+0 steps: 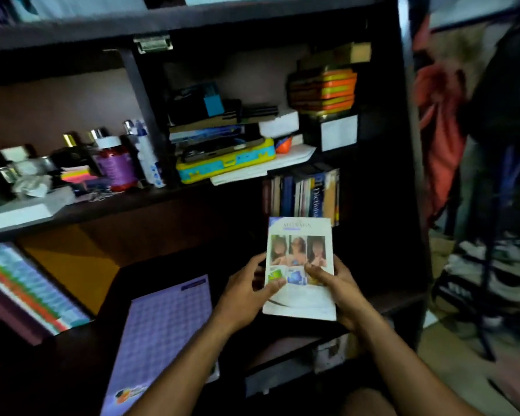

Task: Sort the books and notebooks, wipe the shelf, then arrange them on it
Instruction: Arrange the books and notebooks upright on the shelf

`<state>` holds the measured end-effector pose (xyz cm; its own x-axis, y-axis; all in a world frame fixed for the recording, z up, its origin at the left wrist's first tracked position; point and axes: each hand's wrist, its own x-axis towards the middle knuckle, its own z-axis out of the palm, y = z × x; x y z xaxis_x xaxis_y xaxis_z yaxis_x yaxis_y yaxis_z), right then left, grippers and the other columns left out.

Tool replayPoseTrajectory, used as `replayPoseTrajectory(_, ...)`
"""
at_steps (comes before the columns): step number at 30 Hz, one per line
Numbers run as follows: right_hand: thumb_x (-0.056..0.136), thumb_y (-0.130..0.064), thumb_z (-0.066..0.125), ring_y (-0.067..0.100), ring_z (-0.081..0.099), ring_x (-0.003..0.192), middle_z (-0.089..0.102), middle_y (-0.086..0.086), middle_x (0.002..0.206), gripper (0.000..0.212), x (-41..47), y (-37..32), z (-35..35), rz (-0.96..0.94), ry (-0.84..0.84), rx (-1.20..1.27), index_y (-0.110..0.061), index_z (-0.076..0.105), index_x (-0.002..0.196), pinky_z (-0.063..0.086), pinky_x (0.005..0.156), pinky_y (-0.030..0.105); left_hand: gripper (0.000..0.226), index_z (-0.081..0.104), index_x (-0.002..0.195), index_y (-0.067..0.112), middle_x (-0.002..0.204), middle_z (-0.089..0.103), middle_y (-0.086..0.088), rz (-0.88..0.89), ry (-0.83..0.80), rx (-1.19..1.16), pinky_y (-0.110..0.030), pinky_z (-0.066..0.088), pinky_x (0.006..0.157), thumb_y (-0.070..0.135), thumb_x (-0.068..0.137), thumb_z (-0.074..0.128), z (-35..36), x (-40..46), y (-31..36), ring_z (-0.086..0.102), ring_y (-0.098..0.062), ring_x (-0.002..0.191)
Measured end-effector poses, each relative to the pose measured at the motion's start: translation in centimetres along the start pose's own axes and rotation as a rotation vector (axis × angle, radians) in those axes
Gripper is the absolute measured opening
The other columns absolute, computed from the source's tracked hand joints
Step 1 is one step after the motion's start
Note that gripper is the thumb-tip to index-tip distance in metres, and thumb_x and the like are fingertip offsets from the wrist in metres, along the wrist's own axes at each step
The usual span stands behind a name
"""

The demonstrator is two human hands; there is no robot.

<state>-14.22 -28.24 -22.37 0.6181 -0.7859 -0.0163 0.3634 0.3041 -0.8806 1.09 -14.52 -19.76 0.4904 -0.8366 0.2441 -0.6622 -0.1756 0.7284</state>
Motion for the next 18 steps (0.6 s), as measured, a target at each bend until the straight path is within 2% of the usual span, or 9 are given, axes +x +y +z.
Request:
replayPoseTrajectory(2,0.088,-0.001,0.072,0.028,0.075,0.092,0.075,0.013,0.111,0.043,0.3,0.2,-0.2,-0.132,0.157,-0.015,-0.013,0.057,0.126,0.061,0.067,0.034,0.033,0.061,0.13,0.034,0.124,0.065,0.011,0.095,0.059,0.077,-0.021,0.049,0.093,0.043,0.098,0.063,0.4,2.5,-0.2,0.063,-0.004,0.112)
replayPoseTrajectory(3,0.088,-0.003,0.073,0.025,0.076,0.089,0.075,0.012,0.111,0.042,0.5,0.6,-0.1,-0.182,0.223,-0.028,-0.014,0.056,0.125,0.06,0.065,0.032,0.034,0.062,0.13,0.029,0.128,0.062,0.007,0.132,0.133,0.138,-0.025,0.047,0.095,0.042,0.099,0.06,0.5,3.7,-0.5,0.06,-0.011,0.116)
replayPoseTrajectory(6,0.089,-0.009,0.075,0.013,0.075,0.079,0.073,0.008,0.106,0.04,1.3,1.2,0.4,-0.263,0.396,-0.072,-0.013,0.052,0.123,0.06,0.06,0.028,0.049,0.054,0.139,0.021,0.139,0.051,-0.006,0.213,0.353,0.297,-0.037,0.044,0.102,0.033,0.094,0.068,1.1,8.0,-1.2,0.051,-0.027,0.126)
replayPoseTrajectory(8,0.089,-0.014,0.076,0.016,0.076,0.083,0.073,0.006,0.105,0.038,1.7,1.6,0.2,-0.279,0.444,-0.122,-0.018,0.053,0.118,0.062,0.066,0.034,0.069,0.043,0.148,0.02,0.149,0.042,-0.011,0.195,0.424,0.299,-0.044,0.042,0.107,0.032,0.088,0.074,1.6,10.3,-1.8,0.045,-0.034,0.133)
replayPoseTrajectory(10,0.088,-0.02,0.077,0.017,0.075,0.087,0.073,0.005,0.107,0.035,1.9,1.9,0.1,-0.322,0.456,-0.225,-0.024,0.053,0.113,0.062,0.073,0.038,0.088,0.028,0.157,0.024,0.16,0.03,-0.014,0.158,0.41,0.245,-0.046,0.036,0.113,0.036,0.085,0.077,2.2,12.0,-2.4,0.035,-0.036,0.142)
replayPoseTrajectory(14,0.082,-0.036,0.076,0.008,0.072,0.087,0.071,-0.004,0.105,0.043,1.9,2.2,0.5,-0.41,0.446,-0.401,-0.025,0.051,0.115,0.059,0.074,0.033,0.114,-0.003,0.159,0.04,0.168,0.015,-0.01,0.064,0.353,0.151,-0.048,0.029,0.119,0.056,0.08,0.077,3.7,14.7,-3.2,0.019,-0.031,0.152)
replayPoseTrajectory(18,0.076,-0.041,0.078,0.01,0.074,0.087,0.074,-0.006,0.099,0.044,2.1,2.5,0.3,-0.416,0.43,-0.428,-0.032,0.051,0.109,0.062,0.078,0.045,0.122,-0.006,0.16,0.038,0.165,0.022,-0.013,0.037,0.388,0.13,-0.051,0.035,0.114,0.061,0.074,0.078,5.7,15.7,-4.1,0.028,-0.036,0.149)
